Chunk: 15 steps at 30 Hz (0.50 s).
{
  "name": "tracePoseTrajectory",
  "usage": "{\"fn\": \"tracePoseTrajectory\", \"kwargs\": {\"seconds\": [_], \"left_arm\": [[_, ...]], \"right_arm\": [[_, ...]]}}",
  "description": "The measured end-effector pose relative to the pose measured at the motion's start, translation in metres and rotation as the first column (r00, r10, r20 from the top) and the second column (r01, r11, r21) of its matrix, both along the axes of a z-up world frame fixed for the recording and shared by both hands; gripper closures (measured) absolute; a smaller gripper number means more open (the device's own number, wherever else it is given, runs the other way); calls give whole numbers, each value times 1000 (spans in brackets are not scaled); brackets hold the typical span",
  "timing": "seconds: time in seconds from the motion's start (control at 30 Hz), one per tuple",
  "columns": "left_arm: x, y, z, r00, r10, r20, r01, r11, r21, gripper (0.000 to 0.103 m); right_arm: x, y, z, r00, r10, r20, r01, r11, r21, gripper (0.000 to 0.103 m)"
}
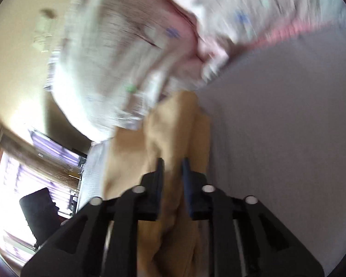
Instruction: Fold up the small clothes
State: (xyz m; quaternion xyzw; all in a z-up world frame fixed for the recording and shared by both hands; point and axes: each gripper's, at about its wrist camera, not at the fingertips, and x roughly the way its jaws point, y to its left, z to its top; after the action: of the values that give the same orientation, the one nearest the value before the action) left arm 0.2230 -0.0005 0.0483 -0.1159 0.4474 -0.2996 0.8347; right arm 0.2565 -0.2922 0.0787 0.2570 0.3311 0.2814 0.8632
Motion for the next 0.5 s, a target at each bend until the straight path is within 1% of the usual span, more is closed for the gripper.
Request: {"fn": "tracePoseTrajectory", "kwargs": {"seconds": [0.03, 0.07, 0.1, 0.17, 0.2, 0.23, 0.27, 0.3, 0.33, 0.4, 0.43, 0.47, 0.5], "left_arm": [[-1, -3, 1, 1000, -6, 8, 6, 1000, 5, 56], [-6, -3, 2, 1000, -8, 18, 8, 1000, 13, 55], [-10, -3, 2, 1000, -9, 26, 8, 1000, 23, 54], [-19, -3, 0, 999, -26, 23, 25, 999, 30, 54], [-20, -6, -1, 999, -34, 17, 33, 999, 32, 54], [-19, -9, -3, 999, -38, 14, 37, 999, 34, 54], [-19, -12, -5, 999, -40, 8, 40, 998, 41, 54], [-18, -15, -8, 999, -36, 1, 36, 998, 53, 54], [-16, -17, -13, 1000, -26, -11, 27, 997, 67, 54], [-19, -14, -20, 999, -28, -27, 29, 998, 54, 54], [-20, -12, -20, 999, -26, -27, 27, 999, 47, 54], [-23, -10, -19, 999, -26, -20, 27, 999, 40, 54], [-29, -8, -16, 1000, -23, -4, 23, 999, 38, 54]], "right_arm": [[-10, -7, 4, 1000, 11, 21, -11, 1000, 12, 63], [-20, -7, 7, 999, 19, 34, -19, 1000, 15, 50], [-32, -7, 6, 999, 32, 35, -33, 999, 9, 50], [-39, -2, -3, 998, 56, -4, -56, 998, -7, 50], [-38, 2, -13, 997, 70, -42, -71, 997, -13, 53], [-38, 8, -21, 995, 82, -59, -83, 996, -14, 63], [-35, 11, -26, 994, 89, -69, -90, 996, -12, 96], [-34, 10, -34, 995, 67, -80, -68, 998, -10, 98], [-35, 3, -40, 996, 16, -93, -17, 1000, -10, 98], [-35, -10, -51, 990, -9, -140, 14, 999, 39, 98], [-35, -9, -54, 991, -7, -131, 11, 999, 34, 98], [-41, -7, -51, 995, -20, -100, 21, 1000, 4, 97], [-51, -5, -44, 998, -37, -59, 35, 999, -28, 92]]}}
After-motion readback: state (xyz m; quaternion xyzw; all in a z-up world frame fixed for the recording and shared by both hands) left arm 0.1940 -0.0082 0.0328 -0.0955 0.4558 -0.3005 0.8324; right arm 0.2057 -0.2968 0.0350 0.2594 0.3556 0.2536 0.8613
